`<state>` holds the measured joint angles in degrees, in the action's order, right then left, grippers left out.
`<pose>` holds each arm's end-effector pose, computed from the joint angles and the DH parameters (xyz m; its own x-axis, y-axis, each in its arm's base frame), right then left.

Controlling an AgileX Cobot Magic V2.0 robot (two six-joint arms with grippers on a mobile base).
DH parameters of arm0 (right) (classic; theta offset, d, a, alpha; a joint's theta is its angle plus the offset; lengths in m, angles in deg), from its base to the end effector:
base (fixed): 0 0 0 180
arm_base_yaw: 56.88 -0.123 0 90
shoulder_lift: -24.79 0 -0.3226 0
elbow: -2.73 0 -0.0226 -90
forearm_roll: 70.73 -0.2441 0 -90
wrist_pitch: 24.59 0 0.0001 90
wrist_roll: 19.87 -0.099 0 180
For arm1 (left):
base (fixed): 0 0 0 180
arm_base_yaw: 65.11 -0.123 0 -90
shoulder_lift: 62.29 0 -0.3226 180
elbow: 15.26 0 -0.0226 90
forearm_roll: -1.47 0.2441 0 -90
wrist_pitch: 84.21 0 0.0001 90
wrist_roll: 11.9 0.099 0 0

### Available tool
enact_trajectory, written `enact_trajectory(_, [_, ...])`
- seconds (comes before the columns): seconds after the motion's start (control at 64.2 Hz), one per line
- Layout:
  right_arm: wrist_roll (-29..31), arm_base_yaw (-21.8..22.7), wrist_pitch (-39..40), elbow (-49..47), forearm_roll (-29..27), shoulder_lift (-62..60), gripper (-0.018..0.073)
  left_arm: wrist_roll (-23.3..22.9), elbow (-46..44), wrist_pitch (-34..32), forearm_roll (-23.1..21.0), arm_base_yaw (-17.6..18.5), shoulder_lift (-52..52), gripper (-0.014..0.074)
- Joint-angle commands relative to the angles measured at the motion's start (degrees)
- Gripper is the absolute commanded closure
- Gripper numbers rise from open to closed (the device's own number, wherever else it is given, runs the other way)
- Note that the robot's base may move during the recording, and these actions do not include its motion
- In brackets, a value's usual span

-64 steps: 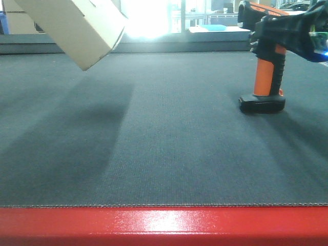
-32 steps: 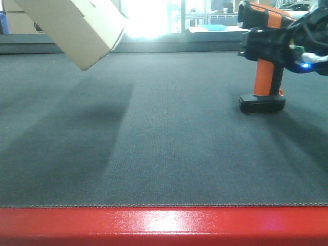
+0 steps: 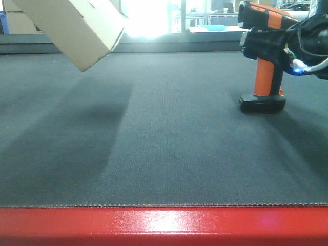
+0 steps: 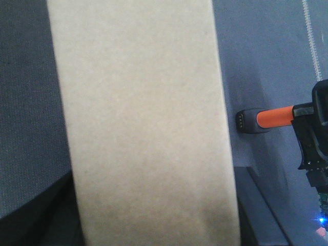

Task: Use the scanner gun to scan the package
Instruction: 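Reach the right gripper to the orange scanner gun and grasp its head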

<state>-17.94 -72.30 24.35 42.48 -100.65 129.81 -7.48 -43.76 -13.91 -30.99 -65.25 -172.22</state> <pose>0.3311 0.0527 0.2323 -0.1215 0.2759 -0.9535 0.1583 0.9537 0.2558 0.3927 -0.0491 0.4122 -0.8795 -0.1175 -0.4612 0.1461 0.8556 -0.4967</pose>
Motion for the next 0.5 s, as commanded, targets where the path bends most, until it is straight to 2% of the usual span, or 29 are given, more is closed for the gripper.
enact_trajectory(0.0, [1.1, 0.0, 2.2, -0.4, 1.1, 0.1, 0.0041, 0.1, -0.4, -0.3, -0.7, -0.1, 0.6, 0.0707])
enact_trajectory(0.312, [1.3, 0.0, 3.1, -1.3, 2.3, 0.1, 0.0041, 0.1, -0.4, -0.3, -0.2, -0.1, 0.6, 0.0707])
enact_trajectory(0.483, [3.7, 0.0, 1.2, -3.5, 2.3, 0.2, 0.0041, 0.1, -0.4, -0.3, -0.2, -0.1, 0.6, 0.0707])
